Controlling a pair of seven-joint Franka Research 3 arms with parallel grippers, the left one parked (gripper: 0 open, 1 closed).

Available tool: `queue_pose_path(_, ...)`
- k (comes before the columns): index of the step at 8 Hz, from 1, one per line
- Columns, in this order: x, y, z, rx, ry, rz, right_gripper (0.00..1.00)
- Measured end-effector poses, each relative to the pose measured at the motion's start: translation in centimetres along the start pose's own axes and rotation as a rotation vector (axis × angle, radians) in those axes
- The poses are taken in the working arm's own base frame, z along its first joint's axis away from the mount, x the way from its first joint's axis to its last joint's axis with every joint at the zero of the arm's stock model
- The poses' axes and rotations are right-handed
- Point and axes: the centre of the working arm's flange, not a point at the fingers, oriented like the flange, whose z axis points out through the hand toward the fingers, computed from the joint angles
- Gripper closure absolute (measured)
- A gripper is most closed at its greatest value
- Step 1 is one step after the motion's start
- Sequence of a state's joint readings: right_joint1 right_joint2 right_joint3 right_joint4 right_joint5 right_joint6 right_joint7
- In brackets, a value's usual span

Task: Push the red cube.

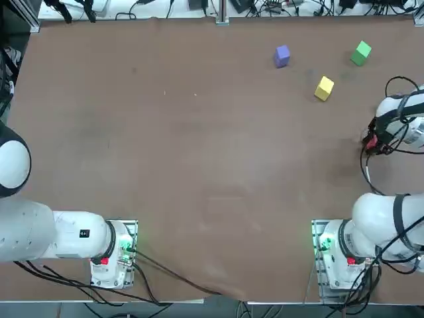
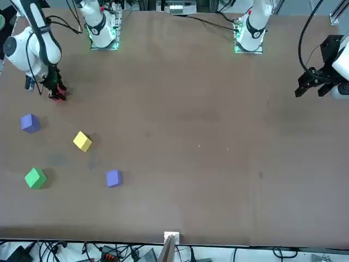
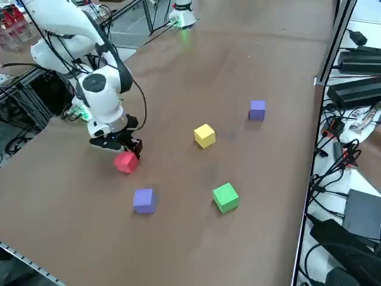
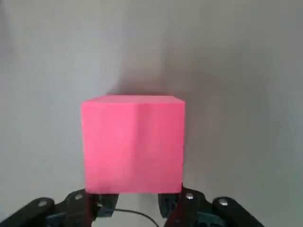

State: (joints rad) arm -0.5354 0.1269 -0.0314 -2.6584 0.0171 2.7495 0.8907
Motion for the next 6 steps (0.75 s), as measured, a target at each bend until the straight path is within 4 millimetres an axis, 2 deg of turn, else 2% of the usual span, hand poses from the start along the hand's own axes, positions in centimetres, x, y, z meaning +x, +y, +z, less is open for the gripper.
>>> queue_pose_path(6, 6.3, 1.1, 0.1, 0.020, 0.018, -0.029, 0.51)
